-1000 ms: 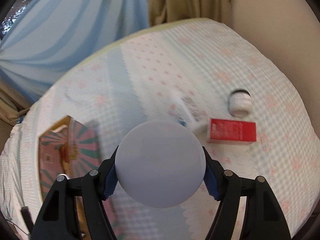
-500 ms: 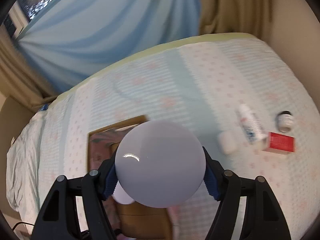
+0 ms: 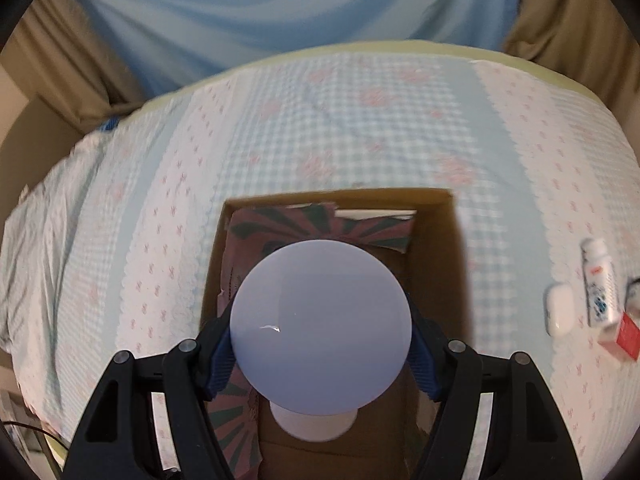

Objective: Organize rigid objects
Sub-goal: 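Carry the green-labelled jar into the box with the right gripper and release it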

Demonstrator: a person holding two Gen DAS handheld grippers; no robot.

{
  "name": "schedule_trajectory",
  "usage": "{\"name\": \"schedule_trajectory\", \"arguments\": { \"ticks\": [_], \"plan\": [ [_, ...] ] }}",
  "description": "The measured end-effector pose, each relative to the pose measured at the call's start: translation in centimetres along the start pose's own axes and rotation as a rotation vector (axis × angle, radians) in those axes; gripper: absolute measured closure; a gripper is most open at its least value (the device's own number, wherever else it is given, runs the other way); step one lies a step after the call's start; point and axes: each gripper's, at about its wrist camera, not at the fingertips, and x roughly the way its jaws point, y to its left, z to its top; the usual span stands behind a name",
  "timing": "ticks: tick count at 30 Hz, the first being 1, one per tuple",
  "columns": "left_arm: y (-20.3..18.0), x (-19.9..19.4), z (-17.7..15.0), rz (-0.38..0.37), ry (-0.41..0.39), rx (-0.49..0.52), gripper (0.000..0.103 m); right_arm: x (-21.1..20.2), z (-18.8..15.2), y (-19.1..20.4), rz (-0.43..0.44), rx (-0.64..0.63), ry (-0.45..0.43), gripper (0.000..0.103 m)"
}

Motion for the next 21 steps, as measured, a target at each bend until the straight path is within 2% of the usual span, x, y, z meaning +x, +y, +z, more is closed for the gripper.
{"name": "schedule_trajectory", "arguments": {
  "ticks": [8, 10, 11, 13, 21],
  "plan": [
    [0.4, 0.1, 0.3, -0.011, 0.008, 0.000, 0.076, 2.2, 0.1, 0.2, 0.025, -0.006, 0.043, 0.033],
    [0.5, 0.1, 0.4, -0.013, 0.009, -0.001, 0.076, 2.0, 0.2, 0.1, 0.051, -0.001, 0.042, 0.005],
    [0.5, 0.1, 0.5, -0.013, 0.010, 0.000, 0.076, 1.6, 0.1, 0.1, 0.055, -0.005, 0.016, 0.000],
    [0.5, 0.1, 0.7, -0.011, 0.008, 0.001, 0.075, 1.0, 0.1, 0.2, 0.071, -0.023, -0.017, 0.000],
    [0.2, 0.3, 0.6, -0.002, 0.006, 0.010, 0.076, -0.1, -0.9, 0.3, 0.079, -0.051, -0.026, 0.000]
  ]
}}
